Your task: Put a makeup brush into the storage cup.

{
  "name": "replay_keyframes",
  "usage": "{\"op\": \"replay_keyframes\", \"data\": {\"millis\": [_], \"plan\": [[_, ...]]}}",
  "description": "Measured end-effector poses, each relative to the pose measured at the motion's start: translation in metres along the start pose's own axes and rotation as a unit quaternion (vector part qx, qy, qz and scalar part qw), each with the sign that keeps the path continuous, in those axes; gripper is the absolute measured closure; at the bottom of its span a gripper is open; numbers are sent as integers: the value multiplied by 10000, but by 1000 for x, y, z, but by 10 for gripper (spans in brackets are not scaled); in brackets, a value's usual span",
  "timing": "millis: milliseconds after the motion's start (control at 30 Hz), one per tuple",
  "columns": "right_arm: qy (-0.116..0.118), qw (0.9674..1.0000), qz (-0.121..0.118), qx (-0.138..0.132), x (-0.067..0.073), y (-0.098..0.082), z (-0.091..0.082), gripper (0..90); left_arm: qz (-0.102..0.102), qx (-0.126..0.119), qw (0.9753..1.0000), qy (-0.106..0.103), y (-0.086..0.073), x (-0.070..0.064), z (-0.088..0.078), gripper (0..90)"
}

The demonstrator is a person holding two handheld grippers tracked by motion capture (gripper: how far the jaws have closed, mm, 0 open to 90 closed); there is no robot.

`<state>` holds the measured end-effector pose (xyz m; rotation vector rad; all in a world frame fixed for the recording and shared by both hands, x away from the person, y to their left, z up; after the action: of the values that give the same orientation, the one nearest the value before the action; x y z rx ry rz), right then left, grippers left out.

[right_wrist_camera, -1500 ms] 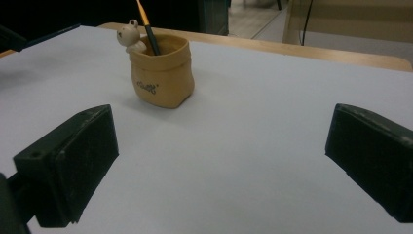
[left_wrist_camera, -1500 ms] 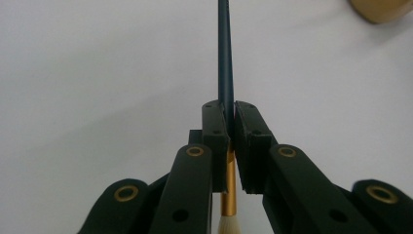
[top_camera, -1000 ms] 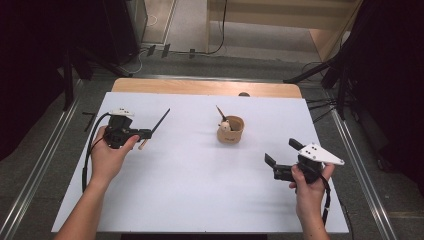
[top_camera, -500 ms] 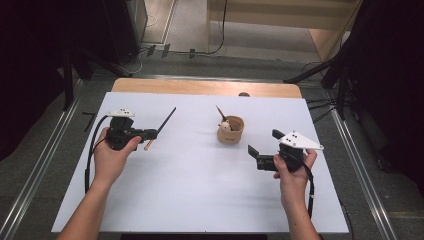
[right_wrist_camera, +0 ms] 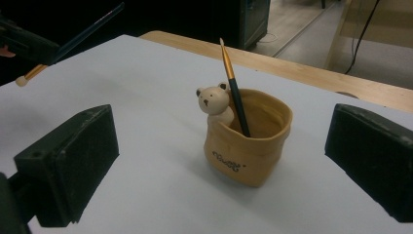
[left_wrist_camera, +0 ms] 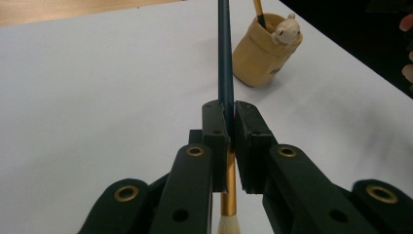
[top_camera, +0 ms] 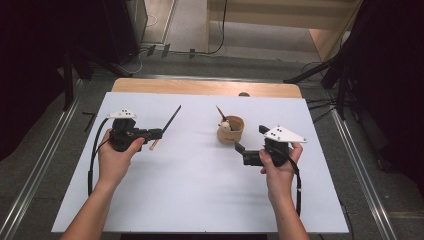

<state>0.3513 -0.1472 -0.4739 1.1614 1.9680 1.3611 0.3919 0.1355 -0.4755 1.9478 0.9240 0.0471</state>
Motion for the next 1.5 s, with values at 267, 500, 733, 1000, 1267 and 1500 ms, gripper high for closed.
{"op": "replay_keyframes", "data": {"millis": [267, 500, 733, 1000, 1267, 1500], "plan": [[-26, 9998, -192, 20, 16, 10, 11, 0, 128, -115, 9997, -144, 0, -16, 8, 850], [58, 9998, -188, -14, 26, 12, 13, 0, 257, -252, 9988, -328, 1, -33, 12, 850], [206, 9996, -152, -81, 39, 13, 13, 7, 360, -506, 9963, -596, 3, -53, 15, 850], [364, 9992, 18, -170, 55, 15, 16, 17, 400, -653, 9943, -747, 2, -66, 20, 850], [458, 9975, 437, -303, 61, 13, 20, 73, 471, -830, 9918, -848, 2, -79, 24, 850], [542, 9950, 663, -518, 72, 16, 25, 143, 494, -907, 9903, -927, 0, -86, 28, 850]]}}
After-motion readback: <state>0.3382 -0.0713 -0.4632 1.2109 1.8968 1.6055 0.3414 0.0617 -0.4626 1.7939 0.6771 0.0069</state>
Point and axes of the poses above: each handheld gripper's, and its own axes: z roughly forward along the jaws, y roughly out of its top, x roughly to its left, the point moved 10 cm from there along z, roughly forward along the jaws, and after that the axes turned 2 degrees about -z, right-handed, at the moved point
